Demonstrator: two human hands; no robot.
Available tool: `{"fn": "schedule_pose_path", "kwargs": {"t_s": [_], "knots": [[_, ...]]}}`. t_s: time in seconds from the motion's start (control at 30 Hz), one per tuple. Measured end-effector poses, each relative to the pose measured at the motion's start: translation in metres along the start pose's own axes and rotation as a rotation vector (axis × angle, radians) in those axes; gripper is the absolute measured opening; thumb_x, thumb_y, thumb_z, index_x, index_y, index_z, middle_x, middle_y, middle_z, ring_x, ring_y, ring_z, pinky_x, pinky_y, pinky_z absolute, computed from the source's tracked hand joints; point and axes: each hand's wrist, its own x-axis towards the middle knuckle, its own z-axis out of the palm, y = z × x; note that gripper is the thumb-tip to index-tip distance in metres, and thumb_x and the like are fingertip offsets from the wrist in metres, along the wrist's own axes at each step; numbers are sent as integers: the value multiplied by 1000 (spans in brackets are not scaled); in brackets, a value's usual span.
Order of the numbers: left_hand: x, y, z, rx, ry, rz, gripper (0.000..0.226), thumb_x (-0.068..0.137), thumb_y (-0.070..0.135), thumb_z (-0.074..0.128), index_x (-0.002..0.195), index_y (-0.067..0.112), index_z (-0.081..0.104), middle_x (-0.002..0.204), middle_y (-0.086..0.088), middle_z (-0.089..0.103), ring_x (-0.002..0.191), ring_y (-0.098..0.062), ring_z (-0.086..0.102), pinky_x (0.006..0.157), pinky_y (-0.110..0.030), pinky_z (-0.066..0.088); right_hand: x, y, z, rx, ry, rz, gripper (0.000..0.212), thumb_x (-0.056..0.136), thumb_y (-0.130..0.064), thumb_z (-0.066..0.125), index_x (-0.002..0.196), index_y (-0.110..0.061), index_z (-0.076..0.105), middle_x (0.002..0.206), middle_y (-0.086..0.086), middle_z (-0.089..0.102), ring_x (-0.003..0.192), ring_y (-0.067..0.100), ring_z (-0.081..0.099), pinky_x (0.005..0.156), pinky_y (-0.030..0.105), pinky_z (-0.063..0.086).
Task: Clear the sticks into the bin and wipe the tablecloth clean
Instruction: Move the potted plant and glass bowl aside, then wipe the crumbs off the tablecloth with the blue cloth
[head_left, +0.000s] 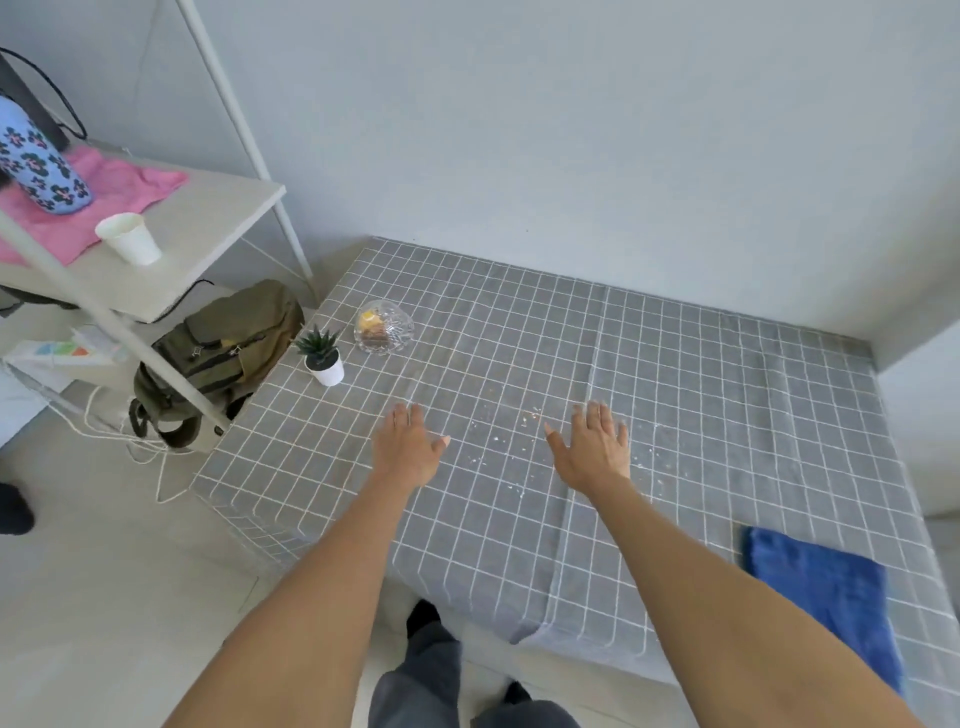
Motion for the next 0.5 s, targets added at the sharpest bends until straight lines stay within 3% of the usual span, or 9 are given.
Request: {"fn": "schedule_pose_path", "kwargs": {"t_s": [0.5], "knots": [[-37,161,70,169,-111,426,74,98,49,35,151,7,7,160,-14,1,147,-28,1,119,-44,9,-108,166,22,109,46,398,65,98,-50,24,149,-11,17,158,11,8,146,23,-3,117,46,4]]}}
